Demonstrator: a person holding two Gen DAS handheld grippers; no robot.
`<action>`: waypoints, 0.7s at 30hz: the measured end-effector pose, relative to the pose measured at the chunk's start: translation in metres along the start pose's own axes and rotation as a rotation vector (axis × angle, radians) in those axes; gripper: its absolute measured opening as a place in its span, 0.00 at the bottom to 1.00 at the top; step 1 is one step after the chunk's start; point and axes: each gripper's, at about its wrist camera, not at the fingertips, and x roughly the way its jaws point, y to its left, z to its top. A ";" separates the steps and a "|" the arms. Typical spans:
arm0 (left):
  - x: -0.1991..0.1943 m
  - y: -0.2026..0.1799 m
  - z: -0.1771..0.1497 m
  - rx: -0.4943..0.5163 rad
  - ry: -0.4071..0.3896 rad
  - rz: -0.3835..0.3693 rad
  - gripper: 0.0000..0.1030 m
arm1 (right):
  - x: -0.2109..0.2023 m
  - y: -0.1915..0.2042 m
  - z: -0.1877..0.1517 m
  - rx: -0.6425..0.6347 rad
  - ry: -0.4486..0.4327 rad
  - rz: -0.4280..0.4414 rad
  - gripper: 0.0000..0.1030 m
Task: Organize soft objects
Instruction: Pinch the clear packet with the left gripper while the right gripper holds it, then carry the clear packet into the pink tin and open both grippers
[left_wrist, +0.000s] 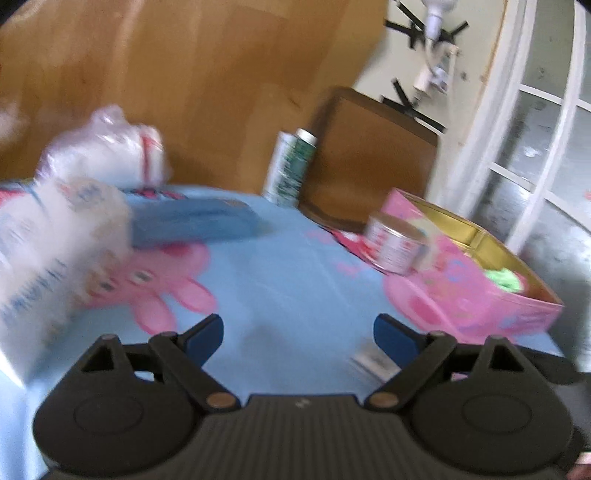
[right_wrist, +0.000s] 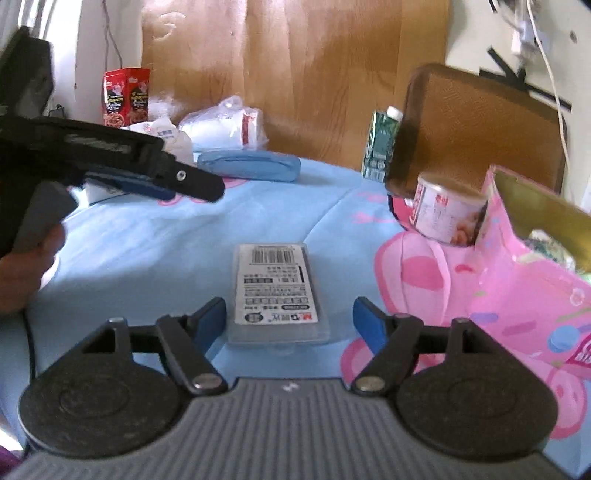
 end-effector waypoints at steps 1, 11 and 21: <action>0.002 -0.006 -0.001 -0.011 0.027 -0.015 0.89 | 0.001 -0.003 0.001 0.022 0.003 0.023 0.61; 0.041 -0.042 0.001 -0.125 0.245 -0.149 0.41 | -0.021 -0.024 -0.010 0.269 -0.077 0.140 0.58; 0.074 -0.150 0.065 0.099 0.148 -0.268 0.42 | -0.065 -0.072 0.009 0.198 -0.316 -0.175 0.58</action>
